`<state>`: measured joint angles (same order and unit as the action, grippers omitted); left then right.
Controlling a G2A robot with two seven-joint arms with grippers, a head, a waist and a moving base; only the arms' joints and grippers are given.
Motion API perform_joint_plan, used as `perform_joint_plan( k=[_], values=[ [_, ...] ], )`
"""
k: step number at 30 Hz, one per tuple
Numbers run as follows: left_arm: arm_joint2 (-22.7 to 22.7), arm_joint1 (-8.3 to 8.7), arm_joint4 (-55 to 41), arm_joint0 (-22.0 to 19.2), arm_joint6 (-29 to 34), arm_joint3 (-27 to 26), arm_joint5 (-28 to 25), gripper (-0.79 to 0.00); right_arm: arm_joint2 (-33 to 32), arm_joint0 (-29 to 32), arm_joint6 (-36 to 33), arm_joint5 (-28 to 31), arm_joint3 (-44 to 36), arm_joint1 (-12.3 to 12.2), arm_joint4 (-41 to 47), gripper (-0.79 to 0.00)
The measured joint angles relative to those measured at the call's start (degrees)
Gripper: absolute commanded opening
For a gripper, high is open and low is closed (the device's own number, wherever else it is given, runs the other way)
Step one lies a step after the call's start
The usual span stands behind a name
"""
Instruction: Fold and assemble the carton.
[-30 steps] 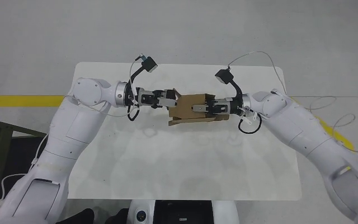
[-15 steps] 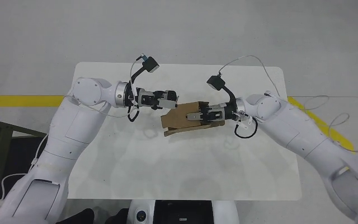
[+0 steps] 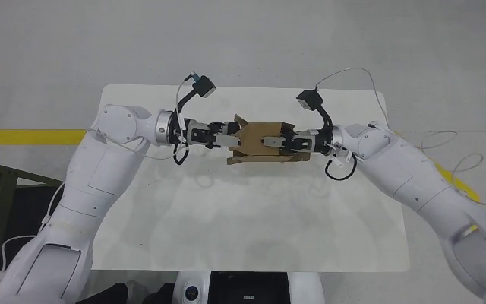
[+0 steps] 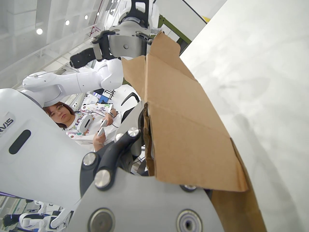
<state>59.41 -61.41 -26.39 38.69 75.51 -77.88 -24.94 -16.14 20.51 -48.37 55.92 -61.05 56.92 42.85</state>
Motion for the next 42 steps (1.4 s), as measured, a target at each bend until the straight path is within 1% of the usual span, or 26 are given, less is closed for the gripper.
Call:
perform_joint_plan(
  k=[8,21,33,42],
  values=[
    [-0.6,-0.09,-0.2,0.3,0.6,-0.8,0.1,0.000,-1.5,0.5,2.1,2.1,1.8,0.3,0.3,-0.785],
    [-1.6,-0.28,-1.1,0.5,1.9,-2.2,0.4,0.000,-6.9,2.5,2.1,2.1,3.3,1.6,-0.6,-0.785],
    [-2.7,-0.53,-1.4,0.3,3.0,-2.2,0.7,0.000,-12.4,5.1,2.1,2.1,2.9,3.0,-3.1,-0.785],
    [-3.0,-0.68,-1.5,0.0,3.4,-1.8,0.6,0.000,-12.8,6.2,1.6,1.6,1.5,3.7,-3.0,-0.785]
  ],
)
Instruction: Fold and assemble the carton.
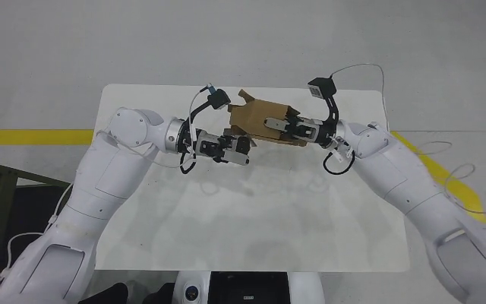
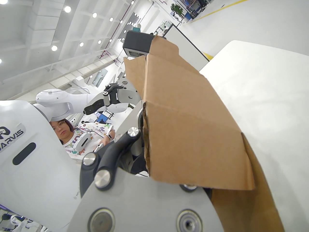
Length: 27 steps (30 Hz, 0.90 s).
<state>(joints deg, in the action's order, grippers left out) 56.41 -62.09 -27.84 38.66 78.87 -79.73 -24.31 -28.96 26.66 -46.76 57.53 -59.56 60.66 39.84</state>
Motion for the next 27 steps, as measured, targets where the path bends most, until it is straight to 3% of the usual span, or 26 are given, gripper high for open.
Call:
perform_joint_plan(
  k=[17,27],
  values=[
    [0.6,0.05,0.2,-0.2,-0.1,0.5,-0.3,0.000,-0.3,0.3,-0.9,-0.9,-0.3,0.2,0.2,-0.785],
    [2.8,0.55,1.3,-0.1,-1.2,1.8,-0.8,0.000,-2.6,0.8,-1.0,-1.0,2.0,-1.2,0.5,-0.785]
  ],
)
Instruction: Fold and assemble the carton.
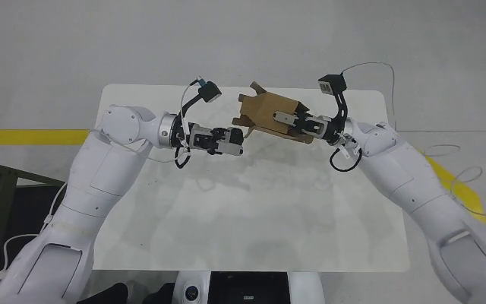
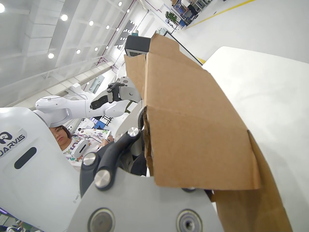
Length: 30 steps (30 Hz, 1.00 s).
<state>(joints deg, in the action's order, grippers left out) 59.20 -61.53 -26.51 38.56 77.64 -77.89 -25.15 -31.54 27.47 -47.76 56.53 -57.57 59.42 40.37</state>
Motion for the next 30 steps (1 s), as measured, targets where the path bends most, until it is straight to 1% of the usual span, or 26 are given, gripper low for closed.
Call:
perform_joint_plan(
  k=[5,9,14,21,30],
  values=[
    [2.0,0.42,0.3,-0.1,-1.3,1.4,0.4,0.000,-0.3,0.8,-1.8,-1.8,-0.8,-1.2,-0.1,-0.785],
    [3.7,0.83,1.8,-0.1,-3.6,3.0,1.2,0.000,-0.6,1.5,-2.8,-2.8,-2.2,-2.2,0.2,-0.785],
    [4.6,1.13,4.6,0.3,-6.6,4.9,2.5,0.000,-0.5,2.0,-3.3,-3.2,-5.0,-3.3,-0.2,-0.785],
    [4.0,1.40,12.2,0.7,-10.3,5.9,2.8,0.000,-0.1,2.4,-3.0,-3.0,-9.1,-4.7,0.8,-0.785],
    [1.7,1.01,14.4,0.5,-11.0,7.0,3.1,0.000,1.9,1.8,-2.9,-2.9,-12.2,-5.1,2.2,-0.785]
  ],
)
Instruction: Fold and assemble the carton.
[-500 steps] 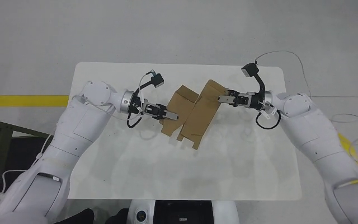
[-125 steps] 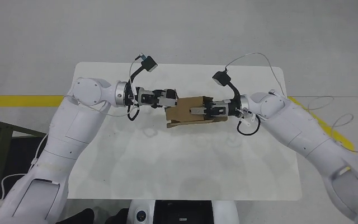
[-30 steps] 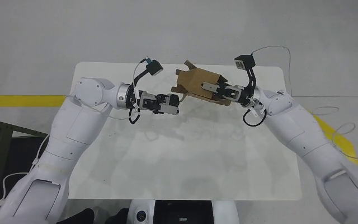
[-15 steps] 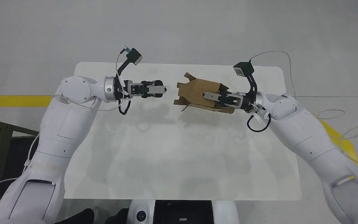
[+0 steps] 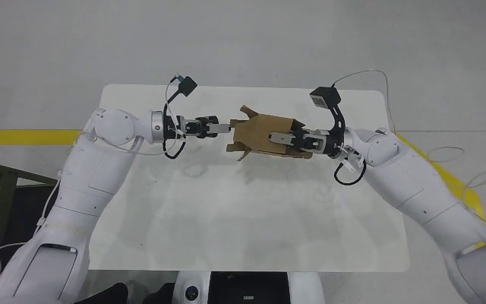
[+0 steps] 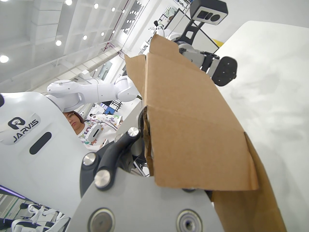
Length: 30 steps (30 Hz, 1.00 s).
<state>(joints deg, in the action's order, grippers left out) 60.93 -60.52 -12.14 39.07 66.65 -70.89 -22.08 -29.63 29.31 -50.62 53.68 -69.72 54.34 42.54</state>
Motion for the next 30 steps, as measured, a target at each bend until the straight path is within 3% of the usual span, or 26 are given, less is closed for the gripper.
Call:
perform_joint_plan(
  k=[18,30],
  values=[
    [-0.3,-0.11,-0.9,-0.5,0.0,1.9,-0.3,0.000,3.3,-2.0,2.1,2.1,-0.2,-0.4,0.9,-0.785],
    [-1.6,-0.37,-2.7,-0.6,2.1,0.5,-0.1,0.000,5.6,-3.1,3.1,3.1,-1.0,-0.5,1.5,-0.785]
  ],
)
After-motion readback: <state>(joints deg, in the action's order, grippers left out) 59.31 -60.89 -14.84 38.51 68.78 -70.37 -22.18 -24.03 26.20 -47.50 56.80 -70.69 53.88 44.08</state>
